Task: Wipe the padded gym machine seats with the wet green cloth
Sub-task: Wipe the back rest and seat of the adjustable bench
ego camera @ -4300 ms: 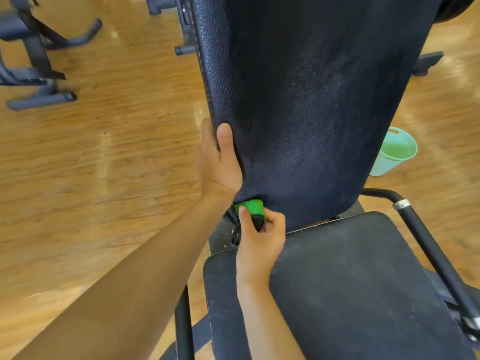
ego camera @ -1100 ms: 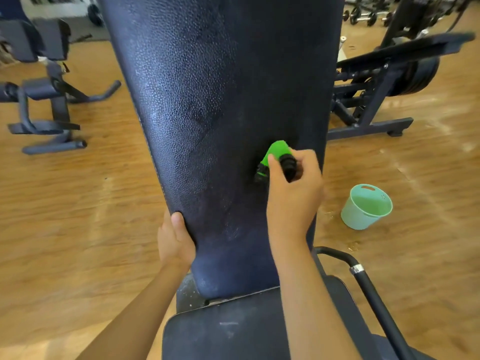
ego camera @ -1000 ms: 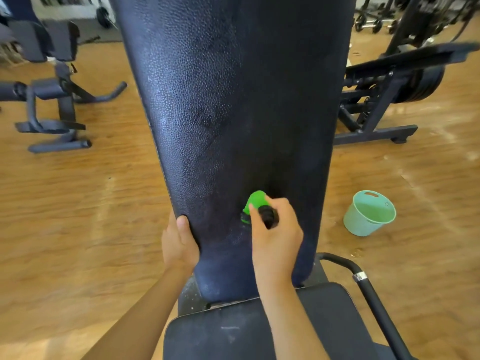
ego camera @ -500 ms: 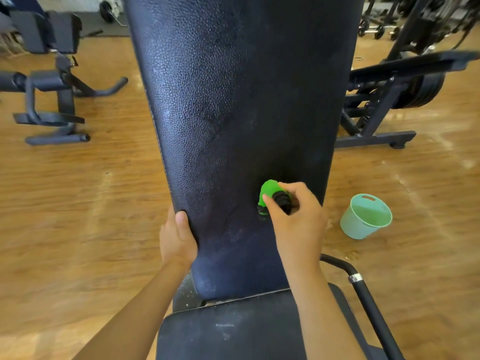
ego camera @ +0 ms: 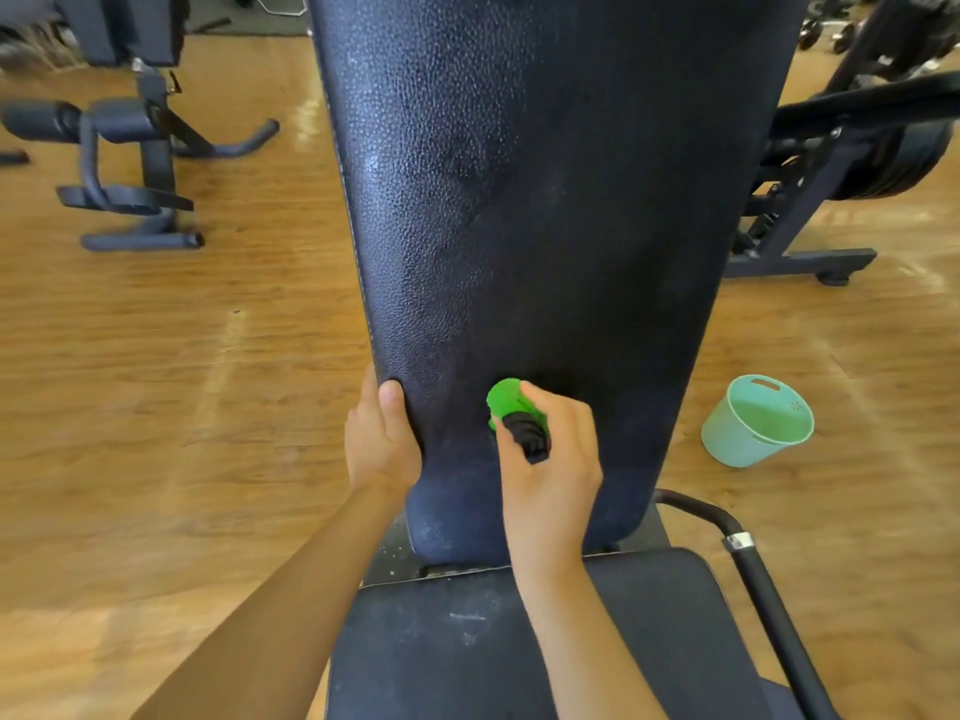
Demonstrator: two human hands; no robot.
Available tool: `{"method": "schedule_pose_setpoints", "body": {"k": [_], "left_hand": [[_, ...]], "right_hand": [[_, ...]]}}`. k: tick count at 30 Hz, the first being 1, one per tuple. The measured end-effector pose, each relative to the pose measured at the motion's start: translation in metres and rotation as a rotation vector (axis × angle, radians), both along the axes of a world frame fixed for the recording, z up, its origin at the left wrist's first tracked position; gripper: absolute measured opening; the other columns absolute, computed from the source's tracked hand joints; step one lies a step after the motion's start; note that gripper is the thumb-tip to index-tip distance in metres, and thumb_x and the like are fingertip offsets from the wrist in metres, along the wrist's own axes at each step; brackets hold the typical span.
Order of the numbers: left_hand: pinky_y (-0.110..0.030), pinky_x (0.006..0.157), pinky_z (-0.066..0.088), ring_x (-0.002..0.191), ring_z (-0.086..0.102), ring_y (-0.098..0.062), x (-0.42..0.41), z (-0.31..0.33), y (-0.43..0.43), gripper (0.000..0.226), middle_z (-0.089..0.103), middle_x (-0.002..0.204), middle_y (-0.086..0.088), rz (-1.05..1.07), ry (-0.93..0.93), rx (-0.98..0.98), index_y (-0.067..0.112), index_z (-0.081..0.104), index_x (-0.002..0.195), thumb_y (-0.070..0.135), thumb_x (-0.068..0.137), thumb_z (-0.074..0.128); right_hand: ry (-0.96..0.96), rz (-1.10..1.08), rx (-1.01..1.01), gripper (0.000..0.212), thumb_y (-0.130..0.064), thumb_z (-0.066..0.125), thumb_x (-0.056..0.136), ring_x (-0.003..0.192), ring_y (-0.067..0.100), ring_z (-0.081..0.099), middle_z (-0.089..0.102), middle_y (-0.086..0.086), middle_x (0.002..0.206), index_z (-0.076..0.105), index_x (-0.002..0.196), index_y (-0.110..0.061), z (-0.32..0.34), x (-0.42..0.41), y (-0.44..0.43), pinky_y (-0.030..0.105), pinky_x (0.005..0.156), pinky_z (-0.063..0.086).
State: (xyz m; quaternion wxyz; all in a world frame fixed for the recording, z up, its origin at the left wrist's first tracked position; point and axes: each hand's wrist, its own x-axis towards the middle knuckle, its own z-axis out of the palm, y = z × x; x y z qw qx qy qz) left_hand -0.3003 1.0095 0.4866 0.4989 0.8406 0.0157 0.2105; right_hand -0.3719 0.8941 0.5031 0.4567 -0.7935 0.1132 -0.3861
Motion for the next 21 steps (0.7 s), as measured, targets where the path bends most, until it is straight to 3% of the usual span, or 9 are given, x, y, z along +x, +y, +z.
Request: {"method": "schedule_pose_setpoints", "body": {"k": [3, 6, 11, 14, 17, 18, 20, 21], "left_hand": [[-0.034, 0.063, 0.019, 0.085, 0.049, -0.043, -0.001, 0.0, -0.001, 0.083, 0.052, 0.083, -0.011, 0.0, -0.009, -0.042, -0.009, 0.053, 0.105, 0.057, 0.079, 0.009], [-0.034, 0.063, 0.019, 0.085, 0.046, -0.045, -0.001, -0.001, -0.001, 0.084, 0.056, 0.088, -0.028, 0.0, -0.019, -0.06, -0.012, 0.052, 0.103, 0.057, 0.079, 0.01], [-0.03, 0.064, 0.02, 0.084, 0.044, -0.035, -0.003, 0.0, -0.002, 0.085, 0.057, 0.093, -0.033, -0.049, -0.025, -0.057, -0.018, 0.05, 0.101, 0.055, 0.082, 0.012], [-0.031, 0.064, 0.022, 0.086, 0.041, -0.031, -0.002, -0.003, -0.002, 0.082, 0.054, 0.098, -0.039, -0.064, -0.016, -0.099, -0.021, 0.047, 0.1, 0.053, 0.085, 0.014], [-0.04, 0.073, 0.033, 0.091, 0.043, -0.031, -0.002, -0.006, -0.005, 0.076, 0.054, 0.104, -0.038, -0.03, 0.023, -0.197, -0.02, 0.048, 0.103, 0.049, 0.09, 0.019], [-0.041, 0.076, 0.036, 0.088, 0.046, -0.028, -0.003, -0.006, -0.005, 0.071, 0.057, 0.102, -0.033, -0.012, 0.059, -0.25, -0.015, 0.052, 0.1, 0.048, 0.091, 0.02], [-0.035, 0.079, 0.039, 0.079, 0.053, -0.012, -0.003, -0.011, -0.005, 0.059, 0.063, 0.089, -0.005, -0.019, 0.123, -0.355, 0.009, 0.059, 0.09, 0.055, 0.088, 0.022], [-0.031, 0.082, 0.04, 0.085, 0.054, -0.004, -0.006, -0.017, -0.005, 0.052, 0.062, 0.09, 0.009, -0.023, 0.17, -0.395, 0.021, 0.059, 0.09, 0.059, 0.087, 0.023]], "right_hand": [[0.028, 0.031, -0.007, 0.044, -0.003, 0.079, 0.075, 0.097, 0.006, 0.058, 0.05, -0.023, 0.101, 0.065, 0.109, -0.027, -0.01, -0.005, 0.005, 0.022, 0.082, 0.053], [0.034, 0.039, -0.018, 0.039, -0.004, 0.079, 0.075, 0.096, 0.007, 0.057, 0.054, -0.016, 0.1, 0.068, 0.108, -0.021, -0.013, -0.006, 0.003, 0.018, 0.081, 0.051], [0.087, 0.076, 0.076, 0.033, -0.014, 0.079, 0.078, 0.096, -0.004, 0.055, 0.058, -0.014, 0.1, 0.066, 0.107, -0.02, -0.015, -0.011, -0.02, 0.009, 0.082, 0.045], [0.128, -0.036, 0.154, 0.03, -0.019, 0.076, 0.082, 0.098, 0.004, 0.057, 0.062, -0.008, 0.104, 0.063, 0.109, -0.021, -0.024, -0.019, -0.054, 0.013, 0.083, 0.048], [0.145, -0.142, 0.277, 0.028, -0.02, 0.073, 0.085, 0.1, 0.009, 0.058, 0.064, -0.005, 0.107, 0.062, 0.111, -0.019, -0.034, -0.029, -0.078, 0.007, 0.08, 0.046], [0.136, -0.166, 0.308, 0.028, -0.021, 0.072, 0.086, 0.099, 0.009, 0.058, 0.064, -0.005, 0.106, 0.061, 0.111, -0.018, -0.037, -0.031, -0.081, 0.007, 0.08, 0.046], [0.115, -0.206, 0.373, 0.025, -0.021, 0.071, 0.087, 0.096, 0.008, 0.058, 0.063, -0.006, 0.103, 0.061, 0.109, -0.016, -0.043, -0.033, -0.083, 0.007, 0.078, 0.045], [0.107, -0.23, 0.413, 0.023, -0.021, 0.071, 0.087, 0.093, 0.008, 0.058, 0.063, -0.005, 0.101, 0.06, 0.107, -0.015, -0.048, -0.035, -0.083, 0.008, 0.077, 0.045]]}}
